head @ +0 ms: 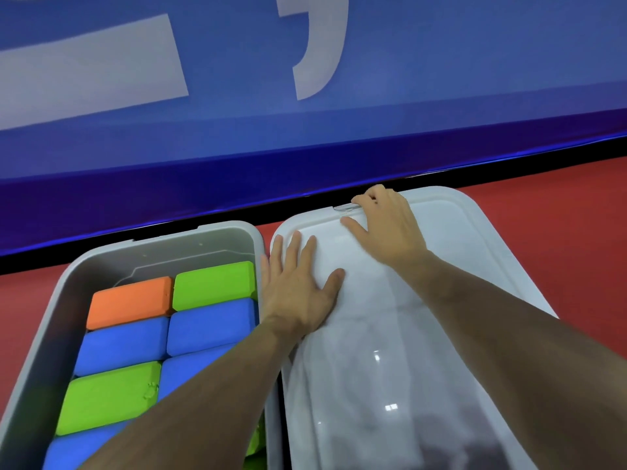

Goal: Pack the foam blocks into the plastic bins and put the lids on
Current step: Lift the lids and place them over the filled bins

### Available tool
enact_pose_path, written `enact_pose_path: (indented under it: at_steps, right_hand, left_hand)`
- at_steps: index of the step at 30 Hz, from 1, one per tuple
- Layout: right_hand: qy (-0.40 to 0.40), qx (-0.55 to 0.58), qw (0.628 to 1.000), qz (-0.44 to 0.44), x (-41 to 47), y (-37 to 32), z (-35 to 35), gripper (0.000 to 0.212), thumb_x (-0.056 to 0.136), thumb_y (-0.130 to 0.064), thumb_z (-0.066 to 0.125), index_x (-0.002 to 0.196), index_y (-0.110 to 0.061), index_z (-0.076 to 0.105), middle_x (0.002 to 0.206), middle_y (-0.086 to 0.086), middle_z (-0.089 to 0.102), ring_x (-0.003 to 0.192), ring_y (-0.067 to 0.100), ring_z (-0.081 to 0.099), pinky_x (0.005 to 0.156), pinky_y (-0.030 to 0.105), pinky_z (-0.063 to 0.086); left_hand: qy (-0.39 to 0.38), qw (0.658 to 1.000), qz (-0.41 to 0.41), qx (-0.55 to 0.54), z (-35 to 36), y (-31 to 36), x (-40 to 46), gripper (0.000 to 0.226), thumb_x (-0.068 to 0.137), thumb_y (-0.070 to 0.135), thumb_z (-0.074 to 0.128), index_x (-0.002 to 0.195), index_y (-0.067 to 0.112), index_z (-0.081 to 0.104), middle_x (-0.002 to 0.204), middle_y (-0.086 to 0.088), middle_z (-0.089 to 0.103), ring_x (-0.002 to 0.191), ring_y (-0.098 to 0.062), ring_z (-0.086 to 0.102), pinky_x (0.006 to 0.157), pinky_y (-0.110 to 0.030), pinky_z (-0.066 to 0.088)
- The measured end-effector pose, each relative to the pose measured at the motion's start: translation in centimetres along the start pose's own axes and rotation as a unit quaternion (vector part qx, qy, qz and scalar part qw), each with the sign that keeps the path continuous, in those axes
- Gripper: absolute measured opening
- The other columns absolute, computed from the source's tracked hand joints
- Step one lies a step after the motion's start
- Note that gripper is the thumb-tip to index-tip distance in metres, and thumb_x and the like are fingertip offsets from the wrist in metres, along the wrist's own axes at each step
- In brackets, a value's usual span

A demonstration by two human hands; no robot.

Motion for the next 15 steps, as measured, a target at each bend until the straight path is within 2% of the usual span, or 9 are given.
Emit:
enact_pose_path:
  at_steps: [1, 3, 5, 6, 9, 12, 15]
  right_hand:
    - [-0.015, -0.001, 1.0, 0.009, -0.8, -0.1, 0.2, 0.053, 0.099, -0.054, 0.047, 0.139, -0.02, 0.055, 0.131, 0.002, 0.052, 0.122, 0.023, 0.049, 0.111, 0.036, 0.037]
    - [-0.067, -0.014, 0.997, 0.039, -2.8, -0.5, 0.7, 0.063, 0.102, -0.056, 0.035, 0.156, -0.023, 0.032, 0.161, 0.005, 0.031, 0.15, 0.025, 0.025, 0.124, 0.042, 0.019]
    - [-0.122, -0.033, 0.99, 0.064, -5.4, -1.4, 1.3, 0.065, 0.104, -0.057, 0.022, 0.16, -0.026, 0.016, 0.169, 0.001, 0.006, 0.156, 0.023, 0.003, 0.127, 0.045, 0.006]
    - [-0.144, -0.03, 0.986, 0.074, -6.8, -2.2, 1.4, 0.065, 0.104, -0.056, 0.02, 0.161, -0.025, 0.014, 0.17, 0.0, 0.002, 0.156, 0.023, -0.001, 0.126, 0.046, 0.003]
    - [-0.184, -0.005, 0.98, 0.08, -10.7, -5.9, 0.7, 0.067, 0.104, -0.055, 0.024, 0.161, -0.022, 0.015, 0.17, 0.004, 0.002, 0.156, 0.028, -0.003, 0.126, 0.046, 0.001]
    - [-0.191, 0.056, 0.978, 0.068, -14.2, -11.7, -0.9, 0.062, 0.105, -0.052, 0.033, 0.158, -0.022, 0.027, 0.168, 0.004, 0.013, 0.155, 0.03, 0.008, 0.125, 0.045, 0.007]
    - [-0.206, 0.094, 0.974, 0.013, -17.2, -19.2, -2.7, 0.061, 0.103, -0.054, 0.035, 0.156, -0.024, 0.033, 0.167, 0.002, 0.02, 0.154, 0.026, 0.016, 0.124, 0.043, 0.01]
  left_hand:
    - [-0.021, 0.999, 0.001, -0.043, -0.2, -0.1, -0.1, 0.078, 0.095, 0.07, 0.035, 0.16, 0.031, 0.017, 0.169, 0.009, 0.001, 0.154, -0.016, -0.015, 0.125, -0.04, -0.008]
    - [-0.034, 0.991, 0.005, -0.127, -1.3, -0.9, -0.8, 0.074, 0.098, 0.06, 0.046, 0.16, 0.029, 0.02, 0.169, 0.008, 0.004, 0.155, -0.014, -0.009, 0.125, -0.034, -0.004]
    - [-0.01, 0.988, 0.018, -0.156, -3.4, -2.6, -2.6, 0.068, 0.099, 0.052, 0.052, 0.158, 0.025, 0.028, 0.167, 0.006, 0.017, 0.154, -0.016, 0.007, 0.126, -0.032, 0.006]
    - [-0.003, 0.987, 0.021, -0.159, -4.5, -3.6, -3.8, 0.065, 0.099, 0.048, 0.054, 0.156, 0.024, 0.033, 0.164, 0.005, 0.025, 0.152, -0.018, 0.016, 0.125, -0.031, 0.012]
    - [-0.009, 0.988, -0.001, -0.157, -7.3, -7.5, -8.0, 0.059, 0.1, 0.042, 0.055, 0.153, 0.02, 0.039, 0.159, 0.001, 0.036, 0.148, -0.019, 0.028, 0.121, -0.03, 0.02]
    - [0.007, 0.988, -0.043, -0.147, -10.3, -12.2, -12.5, 0.06, 0.1, 0.043, 0.054, 0.152, 0.018, 0.039, 0.157, -0.001, 0.038, 0.146, -0.019, 0.033, 0.12, -0.033, 0.025]
    - [0.037, 0.984, -0.079, -0.155, -13.7, -16.7, -17.0, 0.057, 0.1, 0.042, 0.057, 0.149, 0.015, 0.043, 0.152, -0.003, 0.043, 0.14, -0.021, 0.041, 0.115, -0.032, 0.029]
Point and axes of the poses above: each hand's wrist, its own x-axis towards the middle knuckle, its own z-axis out of the palm, y = z × x, the point moved 8 cm from there along x, towards the middle knuckle
